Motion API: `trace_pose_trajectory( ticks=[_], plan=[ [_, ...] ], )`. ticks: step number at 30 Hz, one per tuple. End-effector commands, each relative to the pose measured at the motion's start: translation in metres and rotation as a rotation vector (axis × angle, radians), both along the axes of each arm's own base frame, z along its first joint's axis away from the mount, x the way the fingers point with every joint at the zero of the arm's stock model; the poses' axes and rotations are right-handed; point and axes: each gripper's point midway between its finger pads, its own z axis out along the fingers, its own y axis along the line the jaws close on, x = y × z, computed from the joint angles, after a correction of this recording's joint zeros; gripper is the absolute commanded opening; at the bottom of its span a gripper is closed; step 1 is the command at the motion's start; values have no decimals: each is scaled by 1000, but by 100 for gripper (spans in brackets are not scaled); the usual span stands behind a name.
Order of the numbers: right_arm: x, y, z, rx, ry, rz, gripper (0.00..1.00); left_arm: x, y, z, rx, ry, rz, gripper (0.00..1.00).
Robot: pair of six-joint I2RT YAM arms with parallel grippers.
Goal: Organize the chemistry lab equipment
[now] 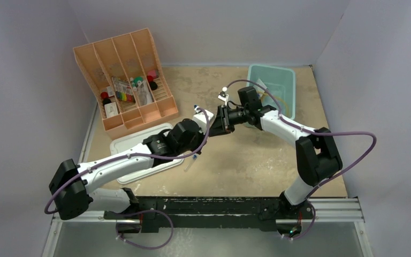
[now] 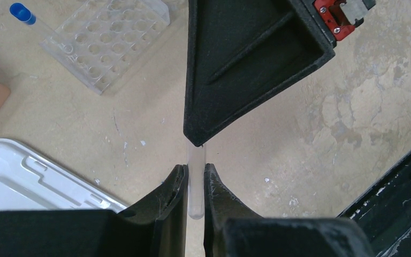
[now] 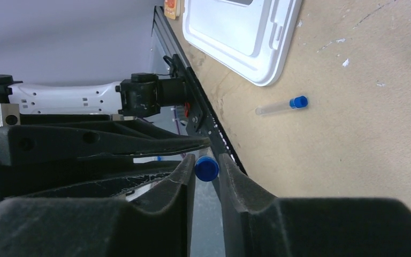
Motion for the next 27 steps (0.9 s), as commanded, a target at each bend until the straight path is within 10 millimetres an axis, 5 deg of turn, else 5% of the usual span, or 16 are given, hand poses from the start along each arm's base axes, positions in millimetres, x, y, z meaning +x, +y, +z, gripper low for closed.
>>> trace_pose_trajectory(
  ticks=[1,4,8,10,16,22,27],
  plan=[
    [8,6,24,43,-58,10,21,11,-9,24,-49,-48,22,0],
    [20,2,19,-12,-96,-60,15,16,-4,24,-56,-41,67,0],
    [51,-8,15,-123,-234,-196,12,32,13,23,-112,-3,173,34],
    [78,-20,16,-208,-344,-298,12,45,27,26,-156,11,233,43],
    [128,-42,31,-428,-635,-511,11,76,75,49,-155,-86,459,47],
    [143,-26,45,-605,-852,-618,11,97,130,85,-166,-257,736,48],
    [154,-7,45,-682,-923,-651,11,89,161,125,-200,-347,806,49]
  ],
)
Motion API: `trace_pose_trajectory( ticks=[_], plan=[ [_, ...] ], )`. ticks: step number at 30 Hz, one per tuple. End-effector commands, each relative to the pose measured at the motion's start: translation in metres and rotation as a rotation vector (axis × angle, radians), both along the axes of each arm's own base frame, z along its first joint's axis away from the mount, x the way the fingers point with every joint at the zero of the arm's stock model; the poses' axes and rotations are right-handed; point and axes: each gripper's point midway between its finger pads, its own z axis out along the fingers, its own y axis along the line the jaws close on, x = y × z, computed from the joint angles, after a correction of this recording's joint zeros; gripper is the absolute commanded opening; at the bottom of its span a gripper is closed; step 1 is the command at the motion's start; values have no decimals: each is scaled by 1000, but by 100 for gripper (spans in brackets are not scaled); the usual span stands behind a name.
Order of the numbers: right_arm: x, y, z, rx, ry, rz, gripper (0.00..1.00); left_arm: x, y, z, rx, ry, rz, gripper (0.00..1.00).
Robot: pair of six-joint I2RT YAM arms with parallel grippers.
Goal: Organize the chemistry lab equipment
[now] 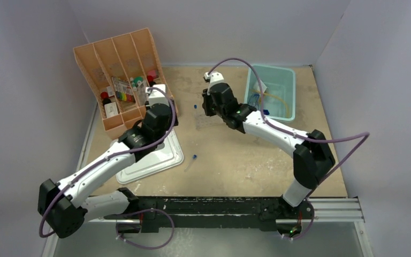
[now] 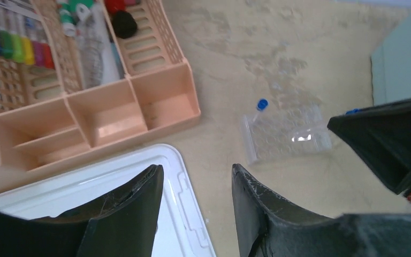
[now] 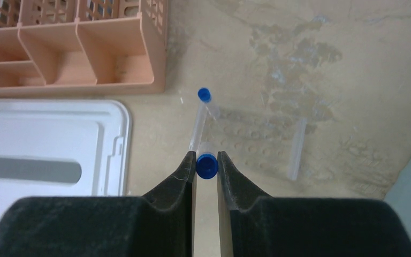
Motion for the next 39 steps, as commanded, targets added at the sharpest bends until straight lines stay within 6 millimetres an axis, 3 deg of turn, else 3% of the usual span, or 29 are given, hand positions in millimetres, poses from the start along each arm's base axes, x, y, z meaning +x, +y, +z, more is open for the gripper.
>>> trace_pose_trajectory(
  ticks=[1,5,9,16,39],
  plan=[
    [36,-3,19,-95,-144,-142,11,-2,36,76,-72,-194,136,49],
    [40,9,2,-105,-118,-137,11,-19,58,94,-104,-276,173,51],
    [37,30,-8,-141,-146,-77,11,-27,69,91,-116,-301,199,52],
    [36,46,-14,-150,-177,-73,11,-27,66,82,-93,-279,173,53],
    [35,54,-50,-159,-112,-83,10,-25,57,72,-86,-258,136,53]
  ],
)
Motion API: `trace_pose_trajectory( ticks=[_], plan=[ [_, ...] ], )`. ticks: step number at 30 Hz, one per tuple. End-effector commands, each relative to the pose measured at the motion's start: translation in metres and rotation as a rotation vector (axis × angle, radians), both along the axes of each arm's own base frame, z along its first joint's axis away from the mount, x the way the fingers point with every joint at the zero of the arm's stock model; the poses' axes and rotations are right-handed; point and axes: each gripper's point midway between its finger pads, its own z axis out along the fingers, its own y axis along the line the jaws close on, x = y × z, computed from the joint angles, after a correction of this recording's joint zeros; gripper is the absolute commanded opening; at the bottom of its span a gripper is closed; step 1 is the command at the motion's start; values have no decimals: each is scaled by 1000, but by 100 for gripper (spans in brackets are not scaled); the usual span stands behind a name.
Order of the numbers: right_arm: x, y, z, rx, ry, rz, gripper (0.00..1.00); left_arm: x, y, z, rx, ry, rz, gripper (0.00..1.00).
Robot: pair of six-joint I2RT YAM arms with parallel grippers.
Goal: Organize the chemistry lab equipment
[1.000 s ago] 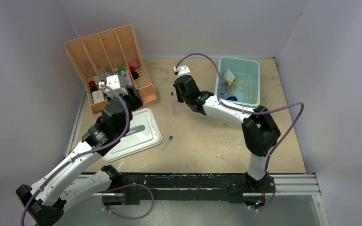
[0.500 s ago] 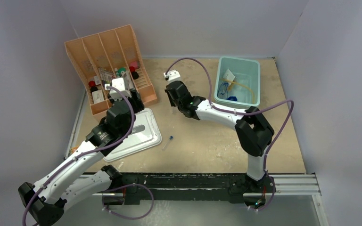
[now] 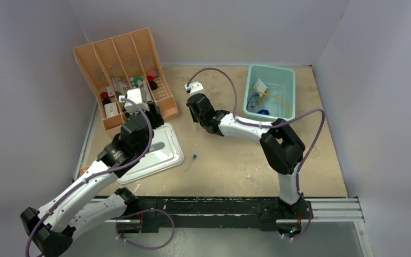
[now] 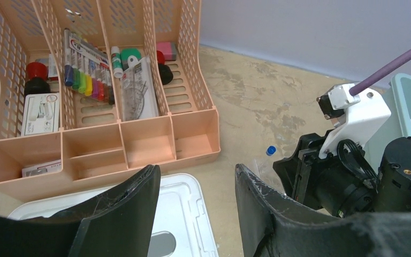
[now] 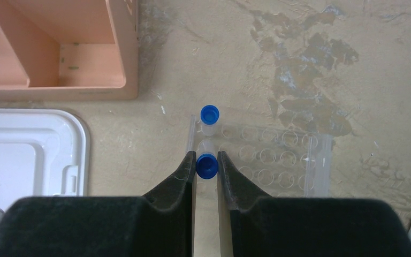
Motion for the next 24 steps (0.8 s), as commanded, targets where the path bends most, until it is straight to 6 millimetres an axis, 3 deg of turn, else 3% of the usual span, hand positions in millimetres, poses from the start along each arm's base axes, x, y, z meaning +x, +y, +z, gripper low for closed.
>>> trace_pose_trajectory(
  ticks=[1,24],
  plan=[
    [9,5,21,56,-38,-24,10,2,-3,5,-7,-23,-12,53],
    [8,14,-7,1,37,7,18,4,-2,2,1,-14,-1,53]
  ],
)
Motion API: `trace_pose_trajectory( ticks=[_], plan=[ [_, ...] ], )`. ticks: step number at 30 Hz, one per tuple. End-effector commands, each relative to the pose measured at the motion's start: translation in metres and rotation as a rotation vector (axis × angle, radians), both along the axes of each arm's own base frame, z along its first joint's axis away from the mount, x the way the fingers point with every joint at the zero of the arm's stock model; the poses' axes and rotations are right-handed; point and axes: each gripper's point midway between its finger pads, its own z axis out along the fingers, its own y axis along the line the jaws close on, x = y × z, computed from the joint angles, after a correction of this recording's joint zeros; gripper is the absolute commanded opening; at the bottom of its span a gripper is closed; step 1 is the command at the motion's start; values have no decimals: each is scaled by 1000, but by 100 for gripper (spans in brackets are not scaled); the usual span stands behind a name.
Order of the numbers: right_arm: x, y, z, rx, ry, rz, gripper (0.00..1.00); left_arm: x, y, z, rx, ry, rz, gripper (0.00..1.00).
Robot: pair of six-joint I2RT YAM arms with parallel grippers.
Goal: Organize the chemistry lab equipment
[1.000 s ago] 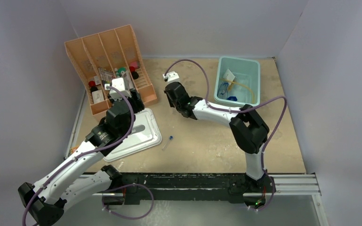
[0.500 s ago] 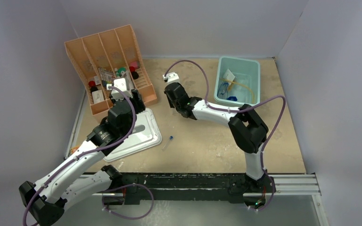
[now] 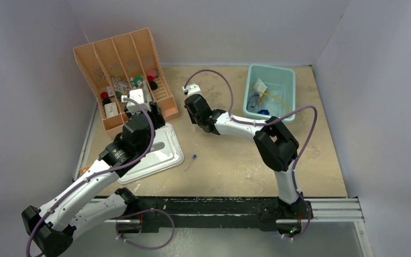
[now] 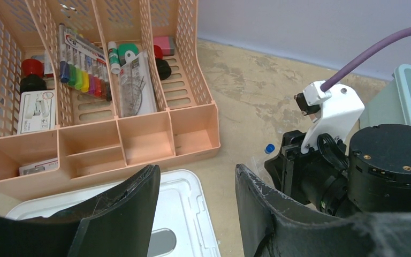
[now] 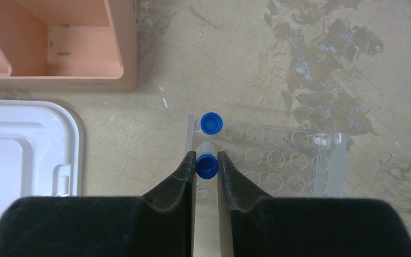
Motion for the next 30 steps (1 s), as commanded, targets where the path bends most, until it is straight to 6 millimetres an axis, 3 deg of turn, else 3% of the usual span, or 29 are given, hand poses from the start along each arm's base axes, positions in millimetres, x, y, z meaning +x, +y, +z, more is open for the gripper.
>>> trace_pose_trajectory(
  ticks=[1,17,23,27,30],
  plan=[
    [7,8,14,25,-10,-3,18,3,2,9,-7,-30,14,53],
    [9,1,2,-5,114,-39,19,7,-3,0,15,-3,8,53],
    [10,4,5,18,102,-30,31,8,-4,-1,19,2,6,53],
    [10,7,17,59,73,-16,44,8,-4,-1,19,2,4,53],
    [9,9,27,88,54,2,48,8,-4,-1,18,1,4,53]
  ],
)
